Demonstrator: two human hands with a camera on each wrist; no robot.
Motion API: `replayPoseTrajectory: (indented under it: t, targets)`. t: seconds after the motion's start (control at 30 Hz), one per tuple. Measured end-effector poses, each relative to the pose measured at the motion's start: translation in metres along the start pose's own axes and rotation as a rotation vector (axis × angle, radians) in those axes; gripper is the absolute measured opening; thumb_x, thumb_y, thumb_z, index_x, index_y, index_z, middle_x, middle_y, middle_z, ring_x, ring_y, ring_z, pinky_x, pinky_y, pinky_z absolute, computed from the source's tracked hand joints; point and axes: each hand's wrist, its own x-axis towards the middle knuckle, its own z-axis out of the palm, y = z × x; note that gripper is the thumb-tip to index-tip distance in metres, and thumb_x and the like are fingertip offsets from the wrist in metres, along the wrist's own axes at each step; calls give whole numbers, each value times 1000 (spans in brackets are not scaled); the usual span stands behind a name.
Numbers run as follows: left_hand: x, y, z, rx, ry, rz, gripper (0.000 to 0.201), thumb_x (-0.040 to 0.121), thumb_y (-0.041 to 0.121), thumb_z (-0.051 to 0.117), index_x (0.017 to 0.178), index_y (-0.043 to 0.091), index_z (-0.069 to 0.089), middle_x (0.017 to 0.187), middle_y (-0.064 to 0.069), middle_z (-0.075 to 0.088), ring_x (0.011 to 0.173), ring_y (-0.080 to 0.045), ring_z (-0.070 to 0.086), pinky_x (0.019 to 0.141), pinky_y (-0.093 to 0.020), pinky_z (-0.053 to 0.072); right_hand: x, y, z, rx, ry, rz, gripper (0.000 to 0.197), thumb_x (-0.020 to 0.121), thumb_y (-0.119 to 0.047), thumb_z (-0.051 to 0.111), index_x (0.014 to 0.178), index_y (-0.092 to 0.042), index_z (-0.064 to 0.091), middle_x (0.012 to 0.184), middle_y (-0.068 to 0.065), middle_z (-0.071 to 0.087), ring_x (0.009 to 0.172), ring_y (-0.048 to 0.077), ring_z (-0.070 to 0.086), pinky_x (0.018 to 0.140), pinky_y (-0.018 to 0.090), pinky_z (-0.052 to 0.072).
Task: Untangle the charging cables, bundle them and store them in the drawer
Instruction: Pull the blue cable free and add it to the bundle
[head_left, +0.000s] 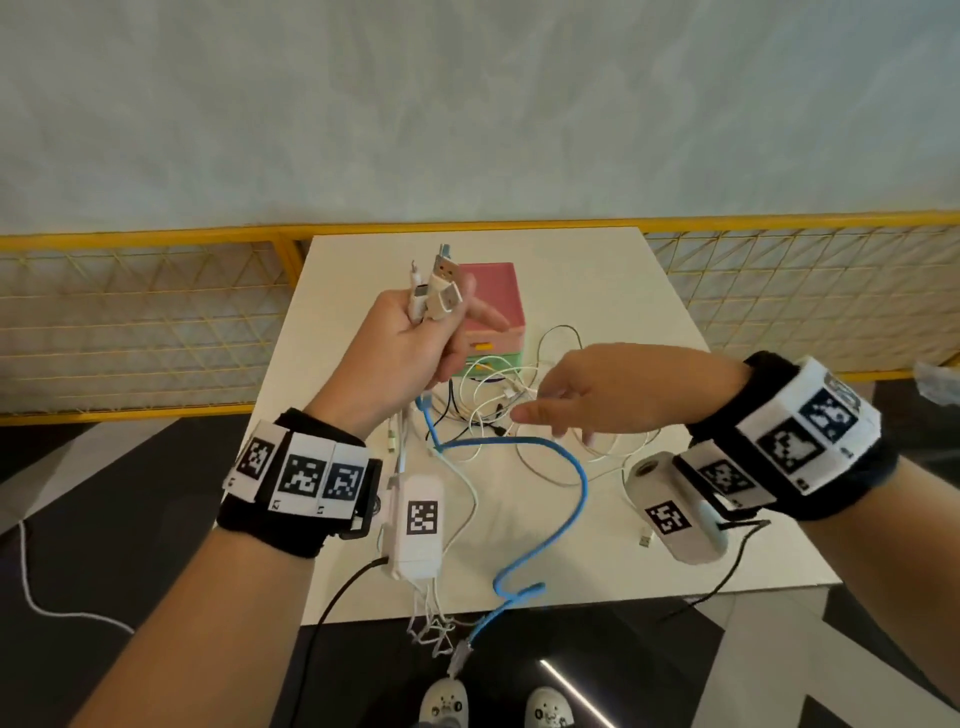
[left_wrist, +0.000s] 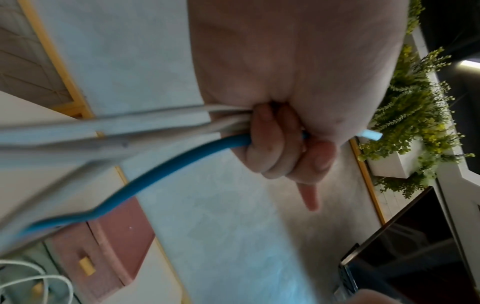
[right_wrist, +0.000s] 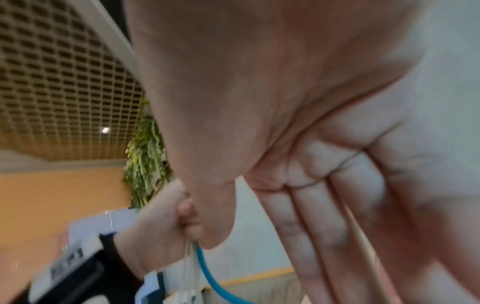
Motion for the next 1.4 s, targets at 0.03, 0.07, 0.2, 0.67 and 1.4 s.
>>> replayPoseTrajectory:
  t: [0.03, 0.07, 0.2, 0.67, 1.4]
  targets:
    - [-4, 3, 1, -18, -25, 6, 49, 104, 33, 36, 89, 6, 74, 48, -6, 50, 45, -17, 38, 48, -21, 33, 0, 1, 2, -62, 64, -13, 52, 90, -62, 37, 97, -20, 67, 91, -8, 69, 87, 15, 66, 81, 30, 50]
    - [-8, 7, 2, -28, -50, 24, 50, 105, 31, 34, 91, 4, 75, 55, -8, 58, 50, -20, 44, 49, -21, 35, 1, -1, 3, -70, 122, -52, 50, 91, -60, 37, 105, -20, 64, 101, -7, 68, 94, 15, 64, 86, 32, 49]
    - [-15, 26, 8, 38, -113, 122, 48, 107, 23, 26, 107, 10, 73, 102, -4, 72, 100, 0, 63, 81, -7, 43, 4, -15, 8, 169, 210, -294, 48, 95, -47, 42, 128, -15, 52, 129, -5, 58, 116, 10, 54, 100, 23, 41]
    - [-22, 34, 21, 46, -11, 100, 66, 106, 31, 32, 56, -6, 52, 77, -5, 75, 74, -15, 69, 79, -18, 49, 16, -45, 61, 1035, 350, -590, 11, 99, -17, 30, 93, -14, 39, 67, -5, 37, 54, 4, 31, 47, 22, 29]
    - [-23, 17, 20, -72, 111, 3, 57, 104, 38, 38, 50, 18, 37, 53, -4, 36, 37, -8, 29, 40, -19, 25, 62, 88, 178, 350, -84, -55, 82, 61, -45, 83, 132, -27, 45, 127, -5, 36, 119, 13, 40, 104, 30, 33]
